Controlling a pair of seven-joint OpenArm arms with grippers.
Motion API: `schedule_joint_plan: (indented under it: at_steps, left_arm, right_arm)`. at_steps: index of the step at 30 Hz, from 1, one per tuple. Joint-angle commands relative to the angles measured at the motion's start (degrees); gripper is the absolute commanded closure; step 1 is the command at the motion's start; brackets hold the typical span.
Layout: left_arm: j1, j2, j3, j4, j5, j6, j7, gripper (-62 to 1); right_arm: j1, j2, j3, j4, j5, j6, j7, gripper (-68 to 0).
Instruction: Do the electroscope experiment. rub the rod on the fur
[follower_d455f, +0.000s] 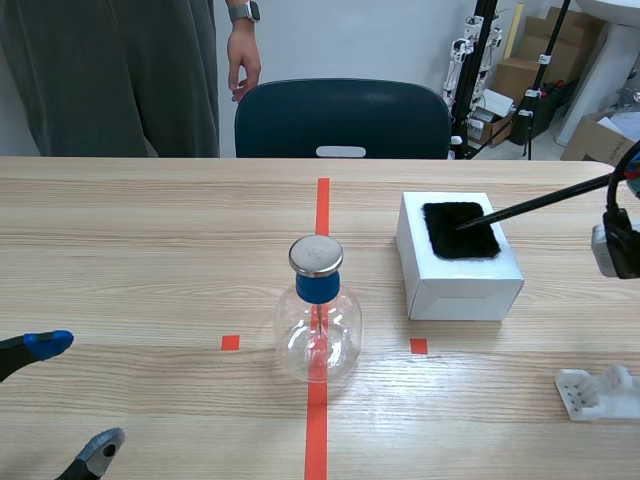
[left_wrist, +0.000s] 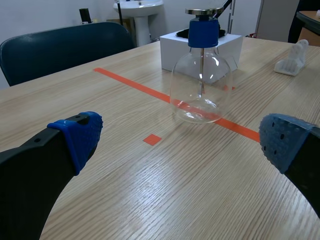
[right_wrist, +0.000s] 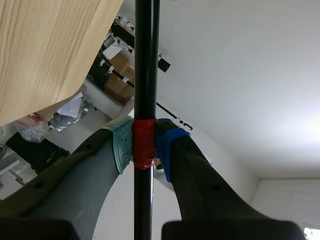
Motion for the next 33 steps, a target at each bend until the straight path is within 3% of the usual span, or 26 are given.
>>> schedule_joint_plan:
  at_steps: [1,8,14,18,25,33]
  left_arm:
    - [-0.2,0.0,-0.4,0.7,-0.6,-0.1,-2.9,-62.3]
    - [-0.2,0.0,-0.4,0.7,-0.6,-0.1,-2.9,-62.3]
    - [-0.2,0.0,-0.4,0.7,-0.6,-0.1,-2.9,-62.3]
    - [-0.2,0.0,-0.4,0.7,-0.6,-0.1,-2.9,-62.3]
    - [-0.2,0.0,-0.4,0.7,-0.6,-0.1,-2.9,-62.3]
    - [-0.2,0.0,-0.4,0.7,-0.6,-0.1,-2.9,-62.3]
  right_arm:
    - [0.7,0.6,0.4,0.1,-0.3,-0.1,0.5,-0.2]
    - [0.7,-1.5,0.4,1.8,-1.2,-0.5,0.9,-0.2]
    - [0.7,0.1,0.4,0.9,0.2,-0.5,-5.7,-0.2]
    - [0.6,0.4,0.4,0.5,0.2,-0.5,-4.9,-0.2]
    - [0.7,-1.3,0.4,1.4,-1.2,-0.5,2.1,-0.2]
    - [0.5,0.8,0.4,0.5,0.5,1.1,-1.2,-0.2]
